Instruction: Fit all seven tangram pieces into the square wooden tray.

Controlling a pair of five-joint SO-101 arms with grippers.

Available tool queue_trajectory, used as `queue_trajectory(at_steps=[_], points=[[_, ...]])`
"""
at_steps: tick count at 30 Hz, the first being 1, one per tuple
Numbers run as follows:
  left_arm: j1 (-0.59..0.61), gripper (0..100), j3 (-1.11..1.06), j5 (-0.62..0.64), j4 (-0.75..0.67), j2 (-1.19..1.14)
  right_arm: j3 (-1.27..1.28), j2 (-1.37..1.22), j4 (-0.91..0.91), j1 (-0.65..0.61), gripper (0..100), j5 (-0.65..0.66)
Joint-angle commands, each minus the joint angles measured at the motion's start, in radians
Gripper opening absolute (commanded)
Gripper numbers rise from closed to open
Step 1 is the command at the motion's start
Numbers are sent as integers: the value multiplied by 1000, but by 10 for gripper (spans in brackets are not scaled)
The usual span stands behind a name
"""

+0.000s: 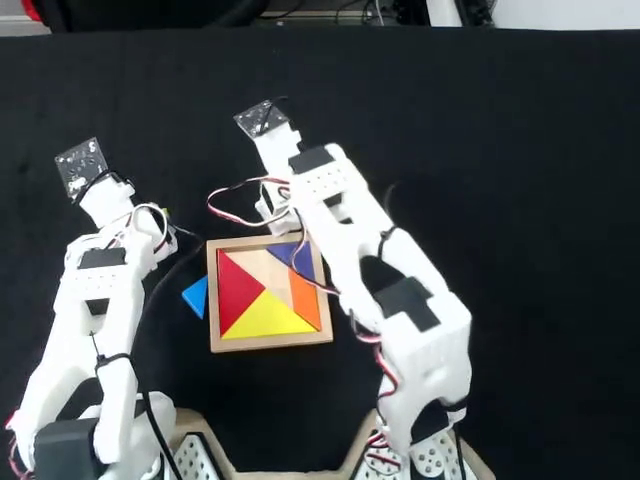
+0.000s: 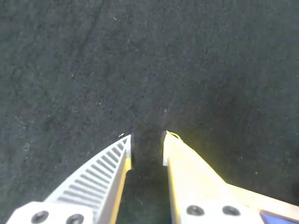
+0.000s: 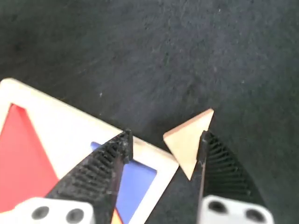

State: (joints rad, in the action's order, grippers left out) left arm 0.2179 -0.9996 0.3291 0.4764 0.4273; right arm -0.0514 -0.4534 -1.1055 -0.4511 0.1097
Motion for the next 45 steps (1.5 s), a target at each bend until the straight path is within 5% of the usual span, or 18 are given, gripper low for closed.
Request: queue_trajectory(at_steps=[1, 45], points=[[-1, 127, 7, 5, -20, 9, -88, -33, -38, 29, 234, -9], [-42, 127, -1, 3, -20, 9, -249, -214, -146, 84, 230, -8]])
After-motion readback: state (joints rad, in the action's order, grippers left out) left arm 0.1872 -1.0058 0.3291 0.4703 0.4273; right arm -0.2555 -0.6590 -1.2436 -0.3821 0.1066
